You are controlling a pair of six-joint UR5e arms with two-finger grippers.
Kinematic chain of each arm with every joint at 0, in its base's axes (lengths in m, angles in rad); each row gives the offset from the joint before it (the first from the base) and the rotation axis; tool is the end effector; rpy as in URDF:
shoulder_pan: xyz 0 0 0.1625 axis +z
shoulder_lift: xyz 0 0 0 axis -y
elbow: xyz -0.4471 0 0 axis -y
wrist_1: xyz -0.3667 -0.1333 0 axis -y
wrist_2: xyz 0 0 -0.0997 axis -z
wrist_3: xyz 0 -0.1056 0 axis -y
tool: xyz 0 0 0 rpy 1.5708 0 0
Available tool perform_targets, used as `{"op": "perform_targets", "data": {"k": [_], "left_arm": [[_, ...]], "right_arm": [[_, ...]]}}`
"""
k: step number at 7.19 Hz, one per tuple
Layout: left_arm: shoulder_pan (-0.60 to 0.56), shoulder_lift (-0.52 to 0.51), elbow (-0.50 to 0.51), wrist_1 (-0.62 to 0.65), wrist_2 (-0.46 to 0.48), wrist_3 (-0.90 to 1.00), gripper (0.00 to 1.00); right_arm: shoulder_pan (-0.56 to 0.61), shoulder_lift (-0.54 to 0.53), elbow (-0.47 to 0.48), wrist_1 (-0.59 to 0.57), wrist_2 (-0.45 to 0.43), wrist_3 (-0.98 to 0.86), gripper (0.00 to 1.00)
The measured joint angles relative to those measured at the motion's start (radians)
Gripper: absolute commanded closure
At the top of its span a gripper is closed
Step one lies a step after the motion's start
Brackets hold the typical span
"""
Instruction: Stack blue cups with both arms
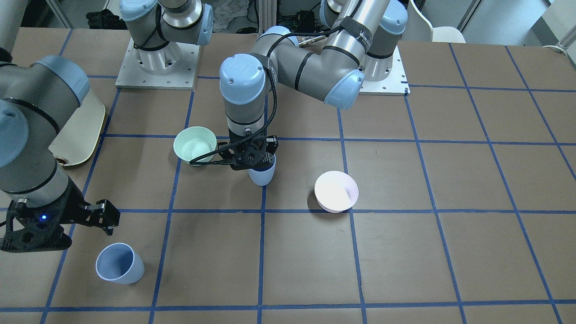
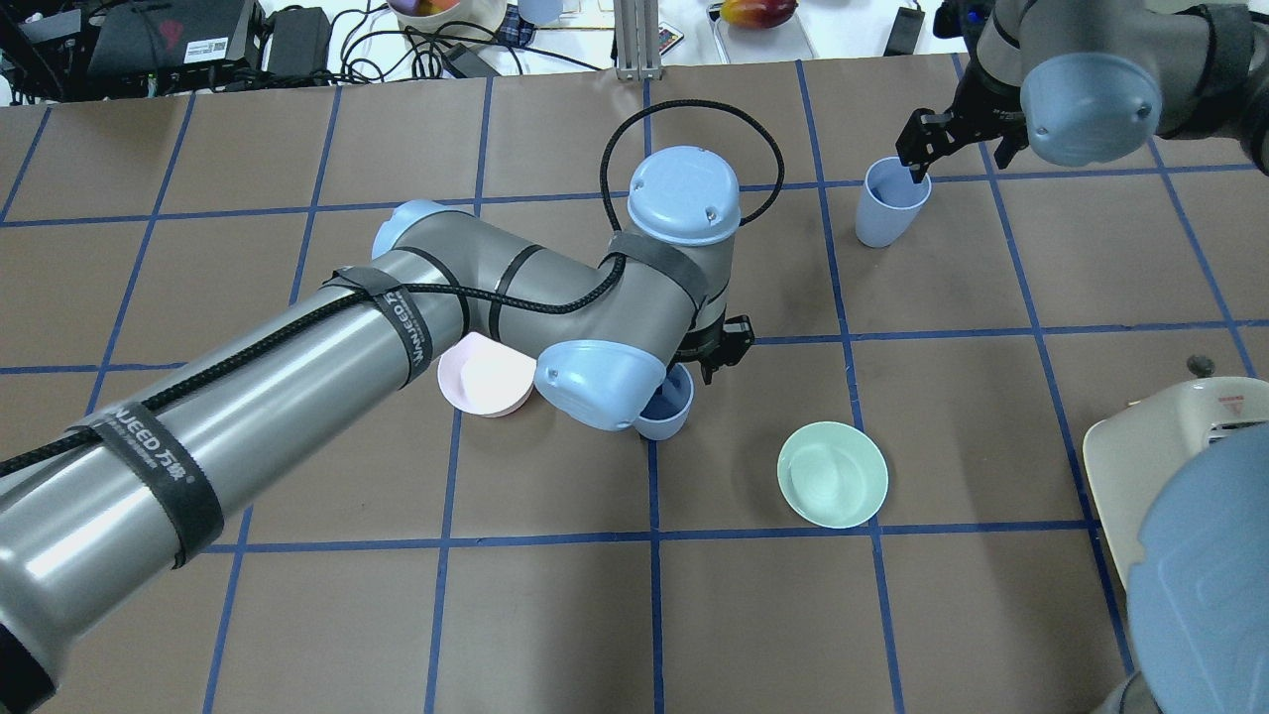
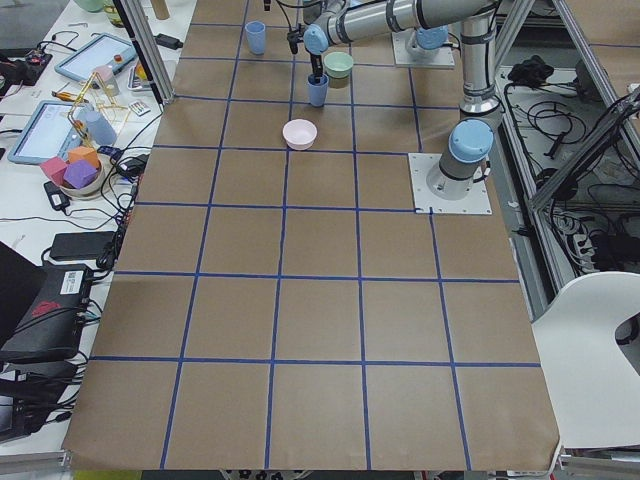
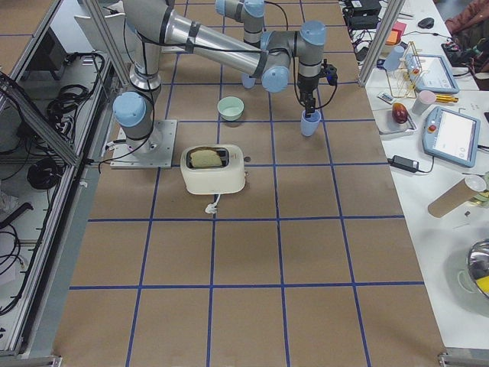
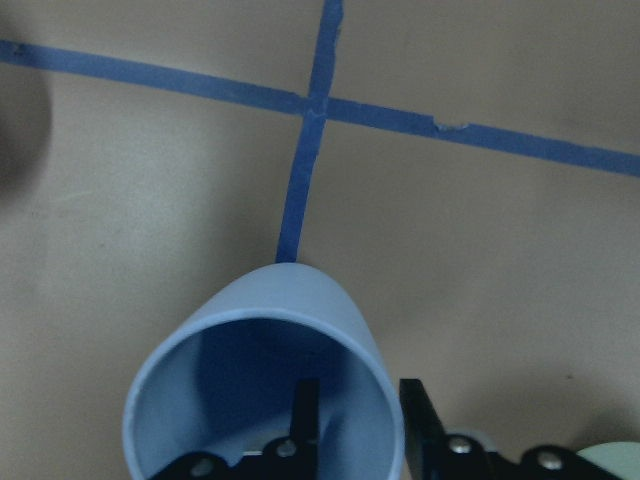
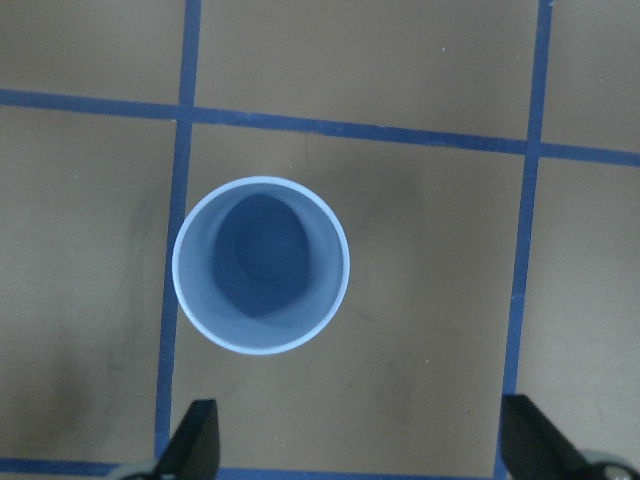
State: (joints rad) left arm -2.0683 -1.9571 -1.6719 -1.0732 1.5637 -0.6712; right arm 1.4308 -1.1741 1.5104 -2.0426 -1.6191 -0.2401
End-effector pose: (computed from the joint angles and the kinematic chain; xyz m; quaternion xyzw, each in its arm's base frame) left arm -0.4009 -0.4573 0.3003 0.0867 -0.9962 0.0023 0.0058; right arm 0.0388 -0.6436 0.3628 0.0483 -0.9962 0.0619 0.0364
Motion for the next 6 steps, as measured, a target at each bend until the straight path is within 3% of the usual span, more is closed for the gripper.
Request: {"op": "perform_targets", "data": {"k": [3,6], "left_arm": [[0.139,0.082,0.163,-0.206,-0.003,0.165,0.00],[0.315,0.186,0.246,-0.356,-0.037,0.536,0.00]], "right_arm": [[-0.001,0.116,-0.126,-0.010,0.003,0.007,0.00],[-0.003,0.163,-0.140,-0.009,0.002,0.012,0.00]]}}
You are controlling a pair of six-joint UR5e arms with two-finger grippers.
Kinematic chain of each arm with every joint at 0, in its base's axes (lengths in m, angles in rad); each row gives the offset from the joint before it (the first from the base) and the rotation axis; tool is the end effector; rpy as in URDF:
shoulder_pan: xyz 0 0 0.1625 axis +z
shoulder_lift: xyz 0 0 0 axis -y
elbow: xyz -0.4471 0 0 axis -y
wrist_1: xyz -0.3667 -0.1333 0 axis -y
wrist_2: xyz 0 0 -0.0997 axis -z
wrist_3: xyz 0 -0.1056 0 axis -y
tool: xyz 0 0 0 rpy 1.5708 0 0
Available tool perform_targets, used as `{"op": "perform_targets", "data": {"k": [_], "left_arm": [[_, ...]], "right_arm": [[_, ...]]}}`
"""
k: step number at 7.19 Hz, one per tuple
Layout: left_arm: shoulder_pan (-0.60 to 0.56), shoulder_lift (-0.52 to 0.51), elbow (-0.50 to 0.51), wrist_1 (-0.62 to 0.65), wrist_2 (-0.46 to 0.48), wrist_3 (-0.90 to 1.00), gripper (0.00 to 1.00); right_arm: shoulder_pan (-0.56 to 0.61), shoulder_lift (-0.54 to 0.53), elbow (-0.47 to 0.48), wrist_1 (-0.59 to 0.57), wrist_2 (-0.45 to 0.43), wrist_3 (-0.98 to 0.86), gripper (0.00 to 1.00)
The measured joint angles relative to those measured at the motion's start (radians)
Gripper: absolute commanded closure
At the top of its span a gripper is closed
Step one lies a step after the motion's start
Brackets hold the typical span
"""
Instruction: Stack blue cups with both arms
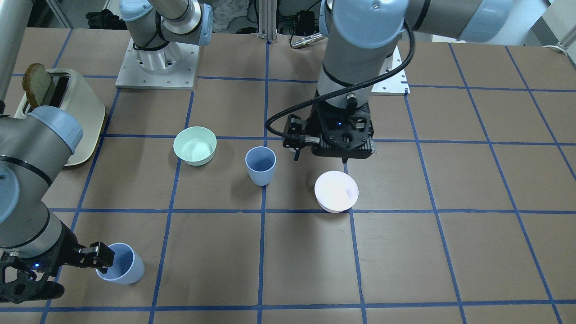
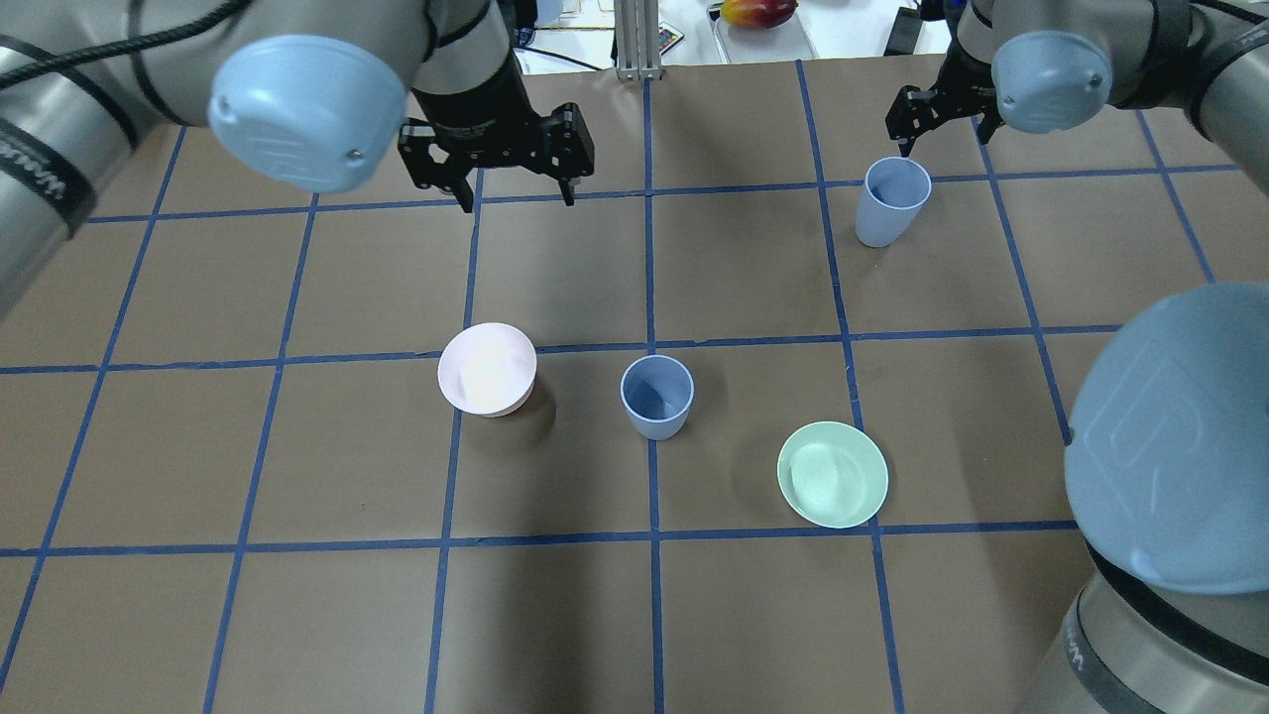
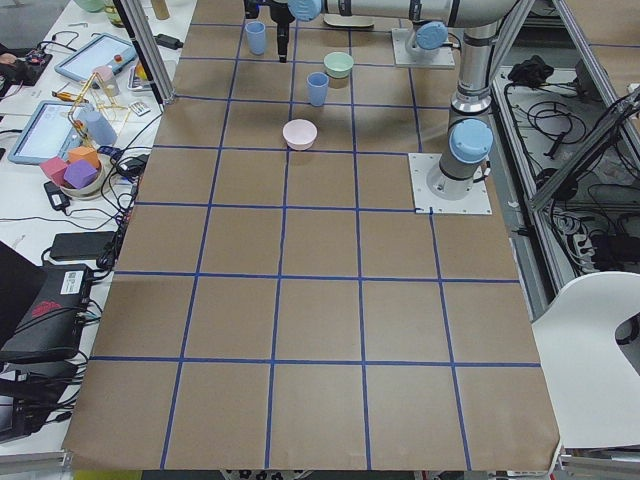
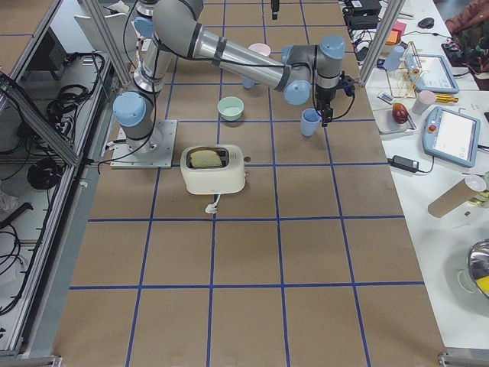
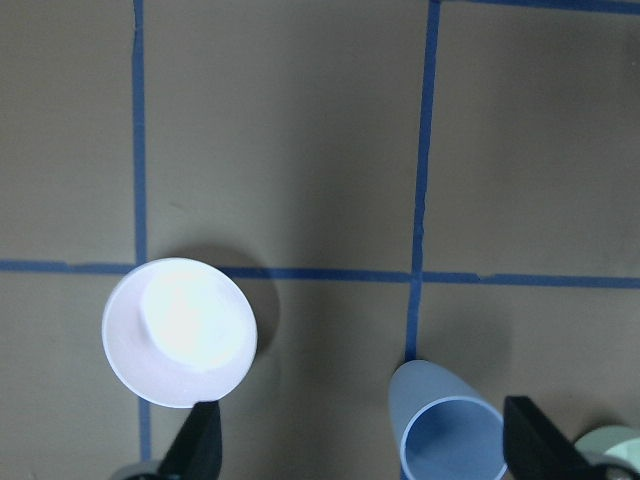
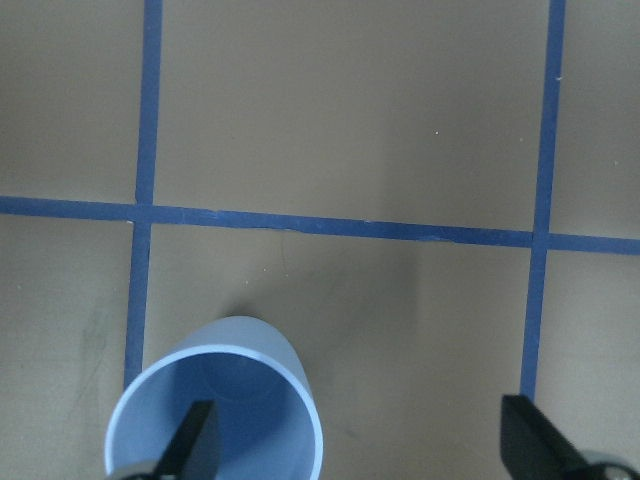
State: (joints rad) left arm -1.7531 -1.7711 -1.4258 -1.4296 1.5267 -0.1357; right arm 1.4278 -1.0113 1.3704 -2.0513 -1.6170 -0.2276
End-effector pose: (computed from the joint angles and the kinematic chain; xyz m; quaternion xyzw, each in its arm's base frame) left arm -0.2378 -0.5291 0.4838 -0.0242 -0.9985 0.0389 0.0285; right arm 0.0284 -0.7036 0.3199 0.0408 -0.9971 0.0554 0.0338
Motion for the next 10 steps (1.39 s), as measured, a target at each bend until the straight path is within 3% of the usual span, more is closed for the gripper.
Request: {"op": "perform_targets", "data": {"k": [2,3,5,10], "left_arm": [[0.044,0.081,0.000,-0.033,-0.009,0.143,0.00],[0.054,0.113,-0.022,-0.039,-0.004,0.171,0.00],[0.074,0.175,-0.093,-0.049,0.018,0.191,0.00],[0.121,0.214,-0.098,-0.160,0.014,0.178,0.00]], "right_arm": [[-0.004,0.018,0.010,0.033,-0.002,0.001,0.00],[-0.005,0.027,0.013,0.046,-0.003,0.001,0.19],[-0.006,0.041,0.014,0.063,-0.002,0.001,1.00],[-0.006,0.029,-0.004,0.178,0.030,0.002,1.00]]}}
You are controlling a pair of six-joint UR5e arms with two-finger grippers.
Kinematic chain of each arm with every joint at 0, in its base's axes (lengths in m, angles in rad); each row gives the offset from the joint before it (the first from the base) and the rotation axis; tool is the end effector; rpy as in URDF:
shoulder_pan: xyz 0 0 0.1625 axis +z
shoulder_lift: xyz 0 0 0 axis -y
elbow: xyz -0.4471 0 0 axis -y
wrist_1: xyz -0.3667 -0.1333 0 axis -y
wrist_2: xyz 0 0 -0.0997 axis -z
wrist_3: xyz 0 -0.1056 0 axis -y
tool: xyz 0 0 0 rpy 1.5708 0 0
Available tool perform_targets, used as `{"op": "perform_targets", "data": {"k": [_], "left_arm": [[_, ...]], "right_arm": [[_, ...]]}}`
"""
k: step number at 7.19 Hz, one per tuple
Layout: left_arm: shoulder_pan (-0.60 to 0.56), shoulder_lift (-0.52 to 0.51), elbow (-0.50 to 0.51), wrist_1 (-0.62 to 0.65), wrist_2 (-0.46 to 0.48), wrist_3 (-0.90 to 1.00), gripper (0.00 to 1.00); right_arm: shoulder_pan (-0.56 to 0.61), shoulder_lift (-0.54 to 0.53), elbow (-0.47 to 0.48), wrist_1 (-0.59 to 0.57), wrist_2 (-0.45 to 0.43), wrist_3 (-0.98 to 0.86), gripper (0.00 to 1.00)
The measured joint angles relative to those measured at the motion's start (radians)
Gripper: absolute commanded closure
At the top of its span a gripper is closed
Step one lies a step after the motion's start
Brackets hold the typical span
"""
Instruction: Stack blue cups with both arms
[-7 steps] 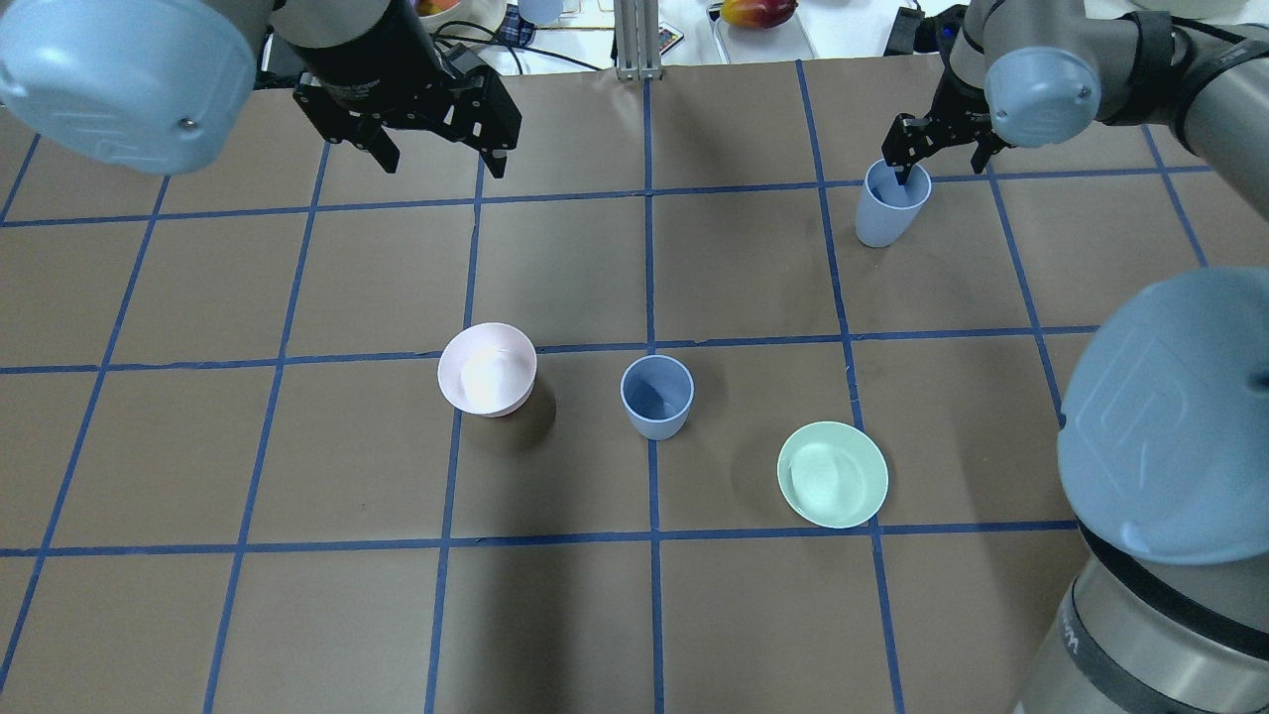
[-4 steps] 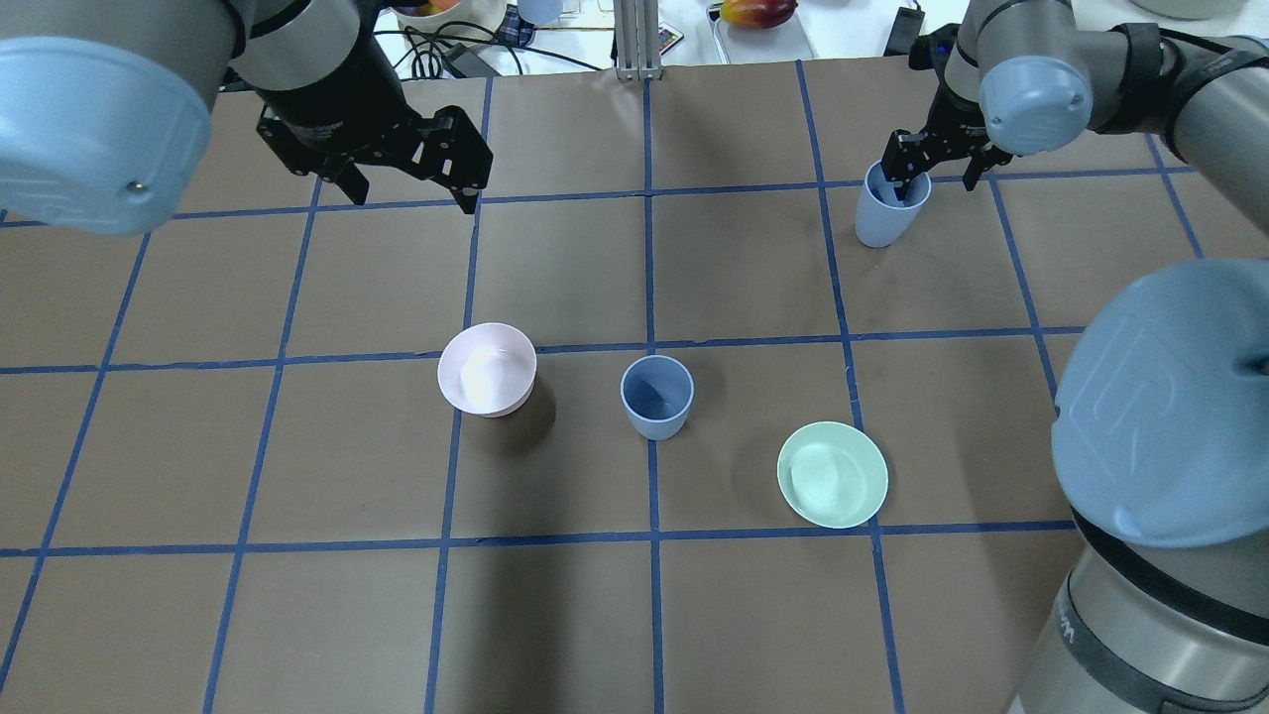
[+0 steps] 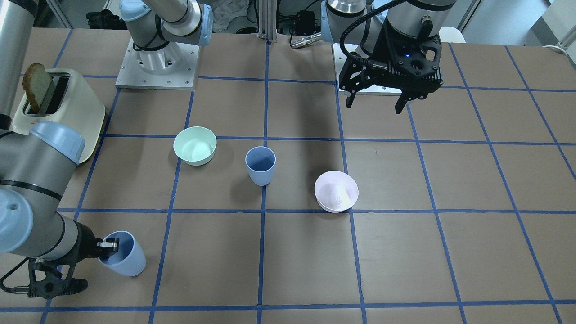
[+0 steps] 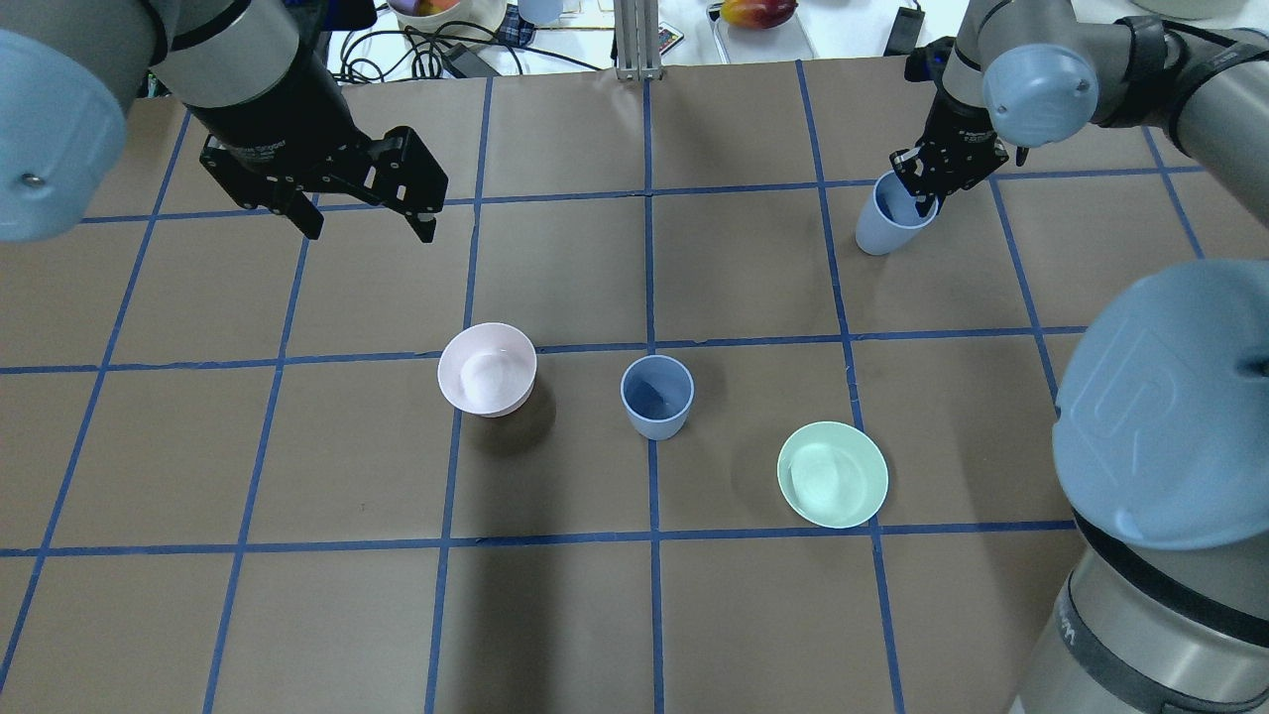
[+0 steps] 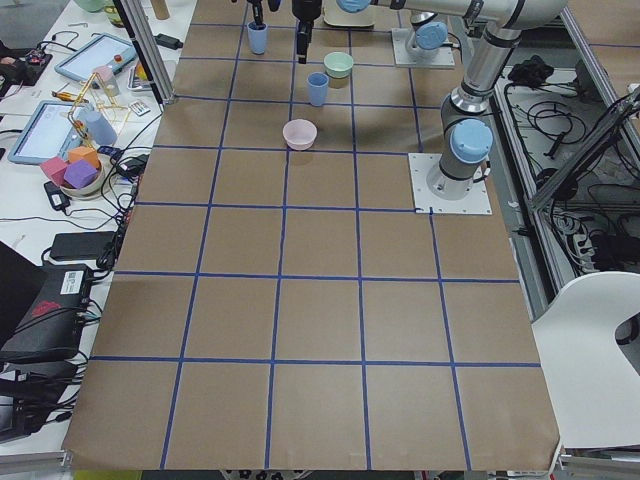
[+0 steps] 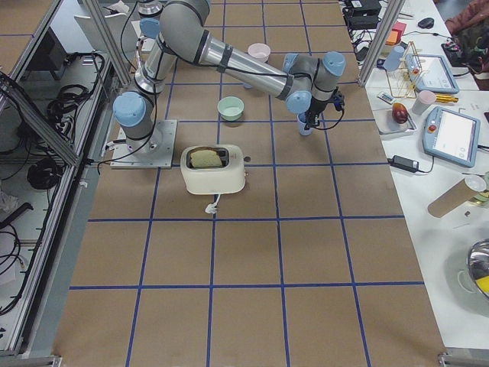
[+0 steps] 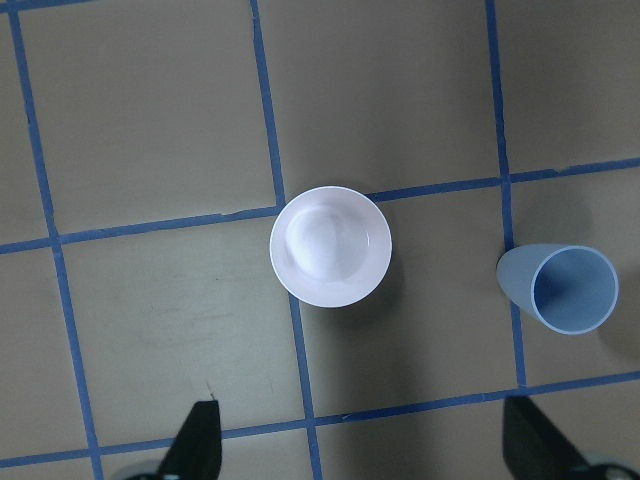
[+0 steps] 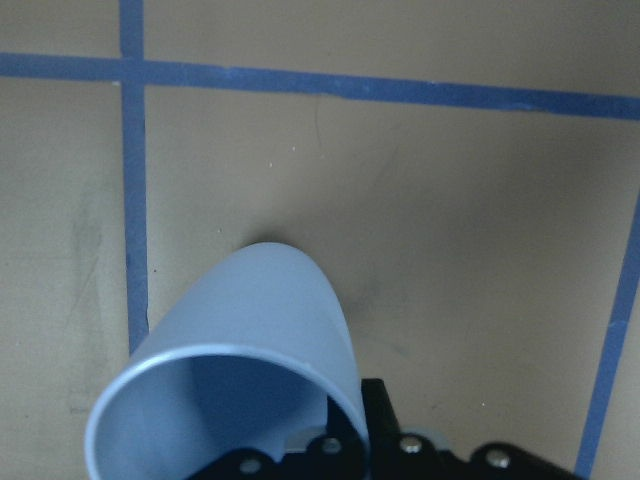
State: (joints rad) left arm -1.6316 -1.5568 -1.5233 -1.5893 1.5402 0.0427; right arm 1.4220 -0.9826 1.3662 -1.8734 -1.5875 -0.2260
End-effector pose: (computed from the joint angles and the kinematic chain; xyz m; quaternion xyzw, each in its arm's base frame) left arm -0.1645 -0.4547 0.5309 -0.0520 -0.9983 0.0214 0.0155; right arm 0.0294 -0.6910 0.2839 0.0389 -0.9984 -0.0413 0.0007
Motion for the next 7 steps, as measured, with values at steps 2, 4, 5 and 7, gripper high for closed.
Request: {"op": "perform_targets", "data": {"k": [2,4,5,7], "left_arm": [[0.000,0.001,0.000,-0.003,0.003,-0.001,0.00],[0.001,0.002,0.000,-0.003,0.005,0.000,0.00],[0.000,0.003,0.000,-0.003,0.005,0.001,0.00],[0.000,0.003,0.000,-0.003,0.004,0.001,0.00]], "right_arm": [[0.004,-0.048,-0.018,0.083,0.034,0.002,1.00],[0.033,-0.156,-0.023,0.238,0.078,0.032,1.00],[0.068,-0.226,-0.022,0.325,0.100,0.081,1.00],[0.170,-0.331,-0.017,0.442,0.114,0.186,1.00]]}}
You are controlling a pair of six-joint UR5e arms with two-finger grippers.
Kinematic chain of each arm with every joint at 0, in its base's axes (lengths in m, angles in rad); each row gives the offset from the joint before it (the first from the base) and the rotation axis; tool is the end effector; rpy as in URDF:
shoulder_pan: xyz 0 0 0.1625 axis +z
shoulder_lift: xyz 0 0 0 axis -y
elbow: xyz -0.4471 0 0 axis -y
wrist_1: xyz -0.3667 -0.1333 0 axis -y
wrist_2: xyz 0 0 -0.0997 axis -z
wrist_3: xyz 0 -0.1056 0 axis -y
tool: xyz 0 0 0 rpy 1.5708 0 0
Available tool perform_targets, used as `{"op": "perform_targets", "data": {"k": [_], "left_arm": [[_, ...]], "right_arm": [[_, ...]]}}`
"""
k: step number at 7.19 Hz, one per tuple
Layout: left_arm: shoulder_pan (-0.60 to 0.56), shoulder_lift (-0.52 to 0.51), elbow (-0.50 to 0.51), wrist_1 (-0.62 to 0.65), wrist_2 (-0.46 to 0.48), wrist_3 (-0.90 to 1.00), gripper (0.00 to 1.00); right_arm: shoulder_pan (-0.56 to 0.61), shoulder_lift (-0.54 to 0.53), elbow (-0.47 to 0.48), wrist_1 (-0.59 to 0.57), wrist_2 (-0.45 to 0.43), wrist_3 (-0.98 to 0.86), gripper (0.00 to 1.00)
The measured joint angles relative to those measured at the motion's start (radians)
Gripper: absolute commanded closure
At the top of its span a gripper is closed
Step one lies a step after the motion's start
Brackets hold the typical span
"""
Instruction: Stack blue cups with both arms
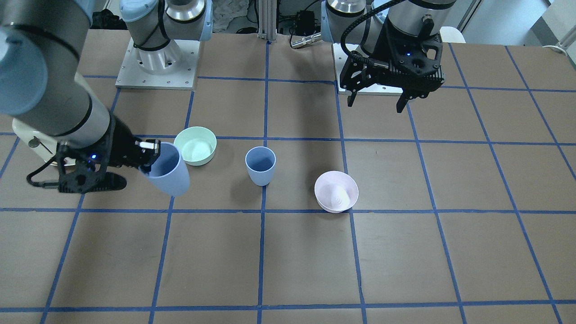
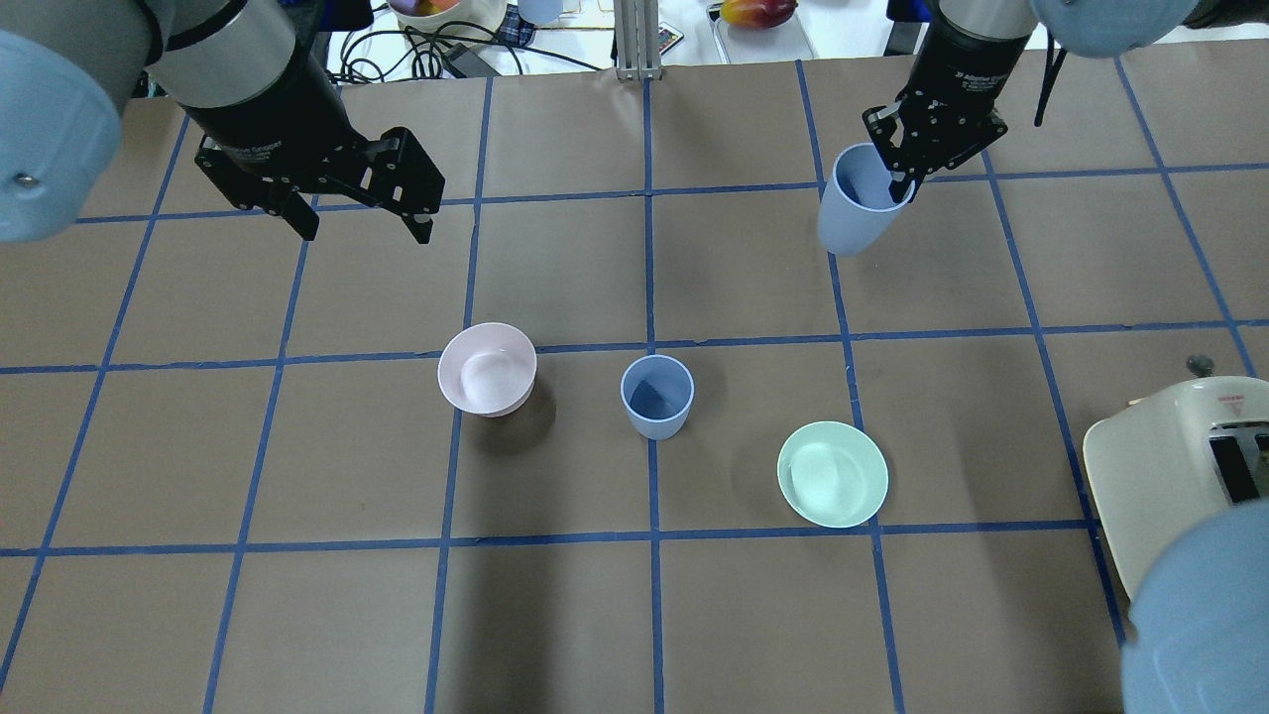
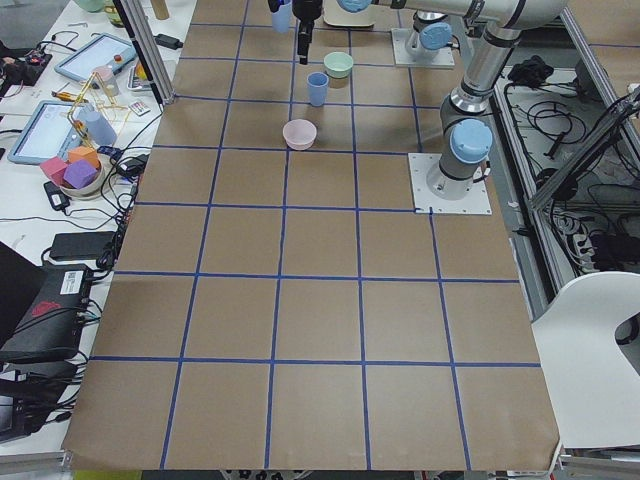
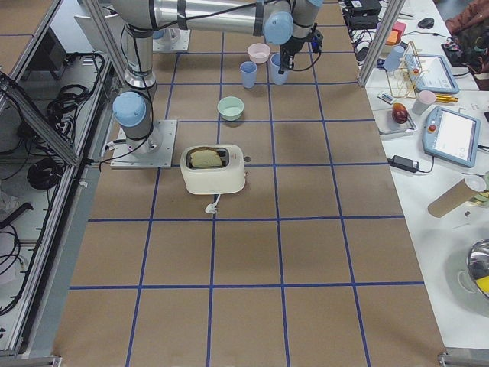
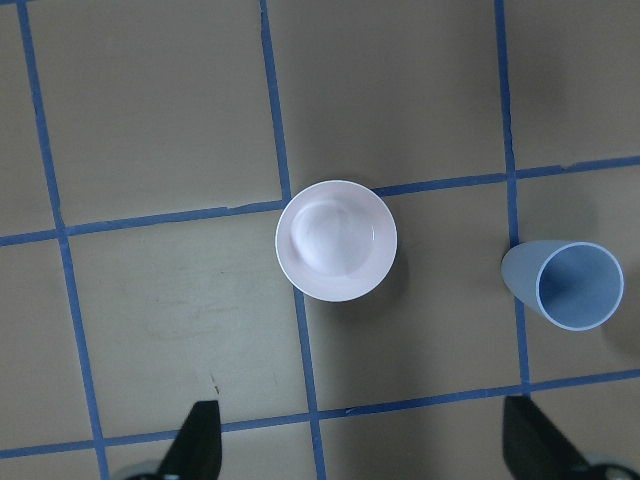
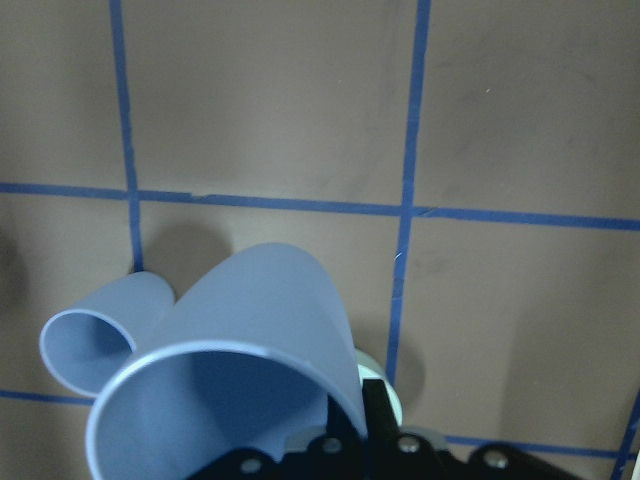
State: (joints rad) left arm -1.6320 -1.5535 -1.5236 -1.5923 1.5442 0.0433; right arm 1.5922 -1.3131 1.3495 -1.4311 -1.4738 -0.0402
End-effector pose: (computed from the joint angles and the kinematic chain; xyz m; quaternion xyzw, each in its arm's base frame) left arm -0.1641 -0.4532 0.5320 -0.0525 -0.9983 0.0214 0.0135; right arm 0.1555 -0.5569 0.4605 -0.0264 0.9946 0.0874 0.0491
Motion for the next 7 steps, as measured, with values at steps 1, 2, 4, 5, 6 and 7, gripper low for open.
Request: {"op": "perform_targets", "data": {"k": [1,2,4,5,6,7], "left_arm": [[0.000,0.001,0.000,0.000,0.001,0.000,0.00],[0.000,0.001,0.000,0.000,0.002,0.001,0.00],[0.000,0.002,0.000,0.000,0.003,0.001,0.00],[0.000,0.003,0.000,0.000,0.004,0.000,0.00],[0.000,0.004,-0.001,0.000,0.004,0.000,0.00],[0.000,0.006,-0.002,0.000,0.004,0.001,0.00]], "right_arm": [[0.061,-0.017,0.007,0.017,0.002,0.078,1.00],[0.121,-0.011,0.022,0.006,0.003,0.153,1.00],[0.214,0.006,0.045,-0.029,0.003,0.263,1.00],[0.250,0.014,0.051,-0.040,0.005,0.293,1.00],[0.271,0.021,0.059,-0.051,0.006,0.306,1.00],[0.281,0.025,0.077,-0.066,0.007,0.311,1.00]]}}
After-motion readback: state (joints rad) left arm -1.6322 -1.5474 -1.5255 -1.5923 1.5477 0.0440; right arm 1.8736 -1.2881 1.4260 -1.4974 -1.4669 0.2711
